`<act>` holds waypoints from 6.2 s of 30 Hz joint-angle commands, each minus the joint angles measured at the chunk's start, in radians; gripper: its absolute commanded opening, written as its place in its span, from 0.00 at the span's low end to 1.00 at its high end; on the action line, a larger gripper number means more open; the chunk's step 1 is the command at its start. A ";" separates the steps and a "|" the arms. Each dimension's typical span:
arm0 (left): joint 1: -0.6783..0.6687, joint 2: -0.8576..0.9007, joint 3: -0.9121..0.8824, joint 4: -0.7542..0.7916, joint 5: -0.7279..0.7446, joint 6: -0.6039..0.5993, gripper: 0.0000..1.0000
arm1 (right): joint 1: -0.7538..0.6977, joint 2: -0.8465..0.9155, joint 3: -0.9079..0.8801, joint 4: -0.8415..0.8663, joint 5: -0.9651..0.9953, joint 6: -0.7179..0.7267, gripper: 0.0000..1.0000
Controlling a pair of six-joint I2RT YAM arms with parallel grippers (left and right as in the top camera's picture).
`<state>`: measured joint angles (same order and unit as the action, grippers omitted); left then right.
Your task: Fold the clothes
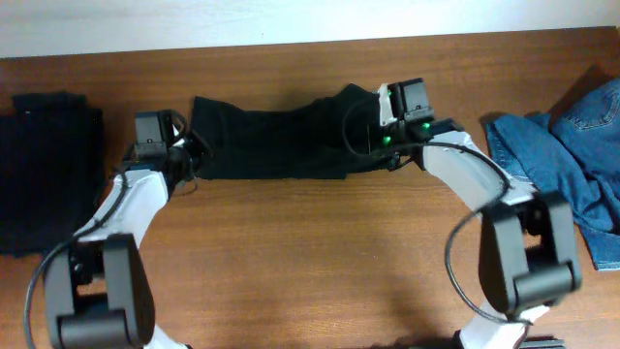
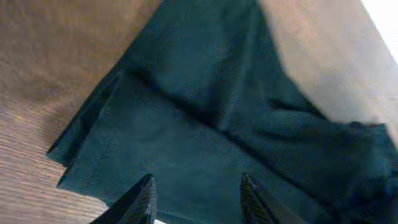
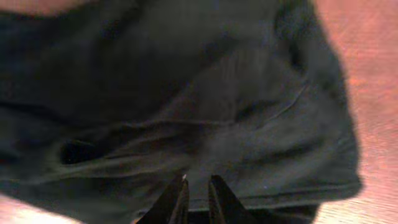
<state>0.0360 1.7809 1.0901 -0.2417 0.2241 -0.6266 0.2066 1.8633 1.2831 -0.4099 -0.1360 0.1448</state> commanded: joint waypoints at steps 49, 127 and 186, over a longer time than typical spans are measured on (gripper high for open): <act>-0.159 0.210 0.019 -0.222 -0.248 0.239 0.01 | 0.010 0.116 0.011 -0.293 0.083 -0.006 0.04; -0.259 0.150 0.191 -0.430 -0.378 0.225 0.06 | -0.029 0.035 0.139 -0.439 0.255 0.016 0.04; -0.085 0.076 0.074 -0.492 -0.048 0.175 0.65 | -0.029 0.013 -0.201 -0.044 0.042 -0.040 0.04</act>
<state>-0.0494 1.8698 1.1725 -0.7364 0.1795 -0.4603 0.1806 1.8675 1.0935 -0.4568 -0.0811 0.1043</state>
